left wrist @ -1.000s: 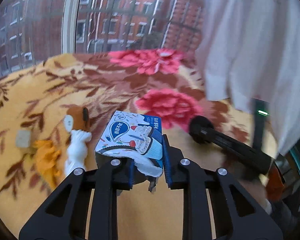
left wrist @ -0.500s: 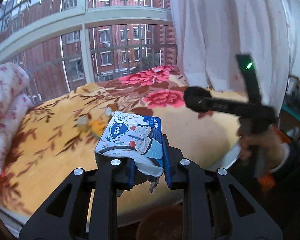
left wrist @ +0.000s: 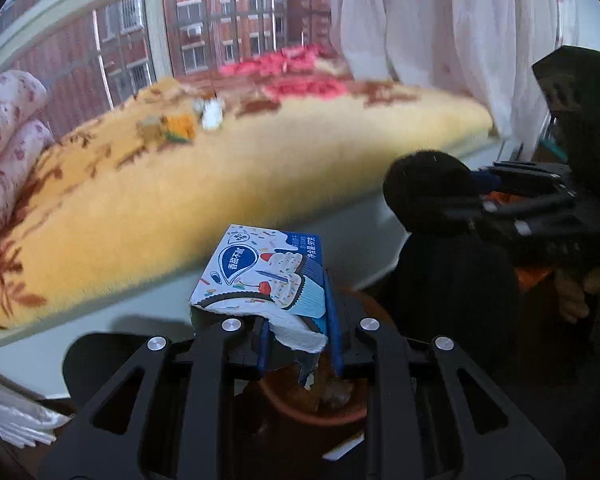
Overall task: Collect trash
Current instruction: 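Carry the cup and box over the orange bin and open both tools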
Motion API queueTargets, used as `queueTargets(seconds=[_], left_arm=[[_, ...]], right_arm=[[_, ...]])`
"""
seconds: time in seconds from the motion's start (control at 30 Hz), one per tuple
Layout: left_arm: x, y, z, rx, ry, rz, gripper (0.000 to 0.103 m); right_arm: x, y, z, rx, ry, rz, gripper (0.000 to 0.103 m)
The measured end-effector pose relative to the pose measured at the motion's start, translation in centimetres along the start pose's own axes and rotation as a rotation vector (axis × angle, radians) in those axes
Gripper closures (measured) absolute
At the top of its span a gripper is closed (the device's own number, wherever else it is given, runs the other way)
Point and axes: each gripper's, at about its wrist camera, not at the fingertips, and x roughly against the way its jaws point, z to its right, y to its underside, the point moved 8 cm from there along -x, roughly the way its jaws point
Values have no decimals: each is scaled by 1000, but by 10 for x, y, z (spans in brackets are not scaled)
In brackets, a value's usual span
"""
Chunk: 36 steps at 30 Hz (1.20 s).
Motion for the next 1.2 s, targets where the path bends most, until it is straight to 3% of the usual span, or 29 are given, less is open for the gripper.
queueTargets(seconds=[0.1,0.27,0.73,0.8,0.83,0.87,0.9,0.93,1.2], left_arm=[[-29,22,-3,-25,-36,-77,82],[-63,55,-9,57,15,-209,82],[-80,67,-23,113,36,-282,82],[-79,68,-22,107,37,-283,81],[-79,68,-22,103,31,-284,71],[-82,67,-21,97,29,-294,57],[-83,68,-23,93,9,-306,23],[-83,68,-25,92,-12,-303,15],[-79,67,-28,104,-13,-289,14]], right_arm=[[-19,21,-1,-18,9,-74,51],[-38,46,0,-35,13,-168,51],[-65,66,1,-56,-13,-280,50],[-67,66,2,-58,-13,-285,46],[-67,67,2,-60,-12,-287,45],[-67,67,4,-62,-10,-287,32],[-68,66,5,-66,-2,-282,20],[-66,64,7,-71,8,-269,19],[-53,59,23,-114,36,-223,20]])
